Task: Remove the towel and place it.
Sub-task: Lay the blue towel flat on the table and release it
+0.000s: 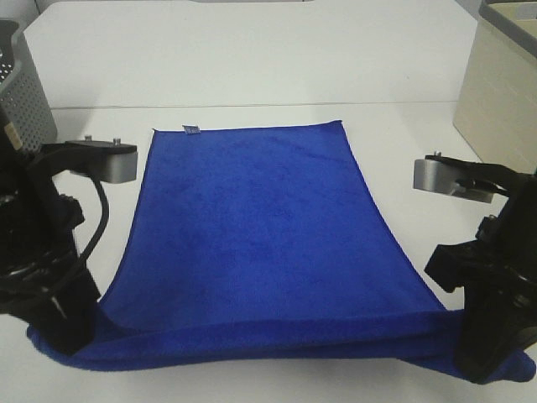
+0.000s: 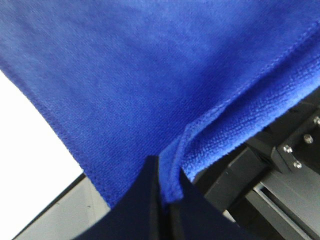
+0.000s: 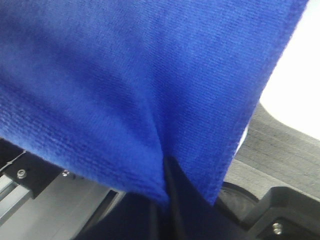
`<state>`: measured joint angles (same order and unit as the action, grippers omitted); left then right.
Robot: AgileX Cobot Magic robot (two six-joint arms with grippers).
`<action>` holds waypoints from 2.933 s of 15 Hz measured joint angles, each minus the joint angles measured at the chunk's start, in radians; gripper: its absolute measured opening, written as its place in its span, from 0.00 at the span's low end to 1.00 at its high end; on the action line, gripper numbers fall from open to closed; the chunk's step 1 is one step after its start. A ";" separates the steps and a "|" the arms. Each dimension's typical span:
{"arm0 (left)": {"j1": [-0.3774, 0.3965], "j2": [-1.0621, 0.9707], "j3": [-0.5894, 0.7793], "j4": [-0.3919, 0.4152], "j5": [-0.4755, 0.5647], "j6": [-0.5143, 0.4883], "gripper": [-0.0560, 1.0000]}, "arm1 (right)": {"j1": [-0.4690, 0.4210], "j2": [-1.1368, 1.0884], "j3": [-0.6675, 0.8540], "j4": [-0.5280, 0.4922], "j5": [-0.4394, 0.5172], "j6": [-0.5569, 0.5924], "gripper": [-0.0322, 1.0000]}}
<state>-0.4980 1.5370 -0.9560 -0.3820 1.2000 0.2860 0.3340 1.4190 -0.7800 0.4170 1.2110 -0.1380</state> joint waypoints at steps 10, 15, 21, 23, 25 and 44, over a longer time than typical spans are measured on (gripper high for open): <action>-0.005 0.031 0.096 -0.055 -0.006 0.000 0.05 | 0.000 0.008 0.146 0.049 -0.007 -0.001 0.05; -0.005 0.139 0.096 -0.069 -0.007 0.000 0.05 | 0.000 0.140 0.146 0.056 -0.022 -0.021 0.05; -0.005 0.245 0.096 -0.097 -0.008 0.001 0.05 | 0.000 0.342 0.124 0.055 -0.028 -0.058 0.05; -0.005 0.294 0.095 -0.097 -0.008 0.014 0.05 | 0.000 0.394 0.088 0.054 -0.028 -0.064 0.05; -0.005 0.342 0.095 -0.102 -0.009 0.023 0.05 | 0.000 0.447 0.079 0.058 -0.028 -0.075 0.05; -0.005 0.424 0.095 -0.104 0.000 0.049 0.17 | 0.000 0.568 0.070 0.092 -0.052 -0.111 0.22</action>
<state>-0.5030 1.9610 -0.8610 -0.4860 1.2000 0.3350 0.3340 1.9870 -0.7100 0.5090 1.1590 -0.2490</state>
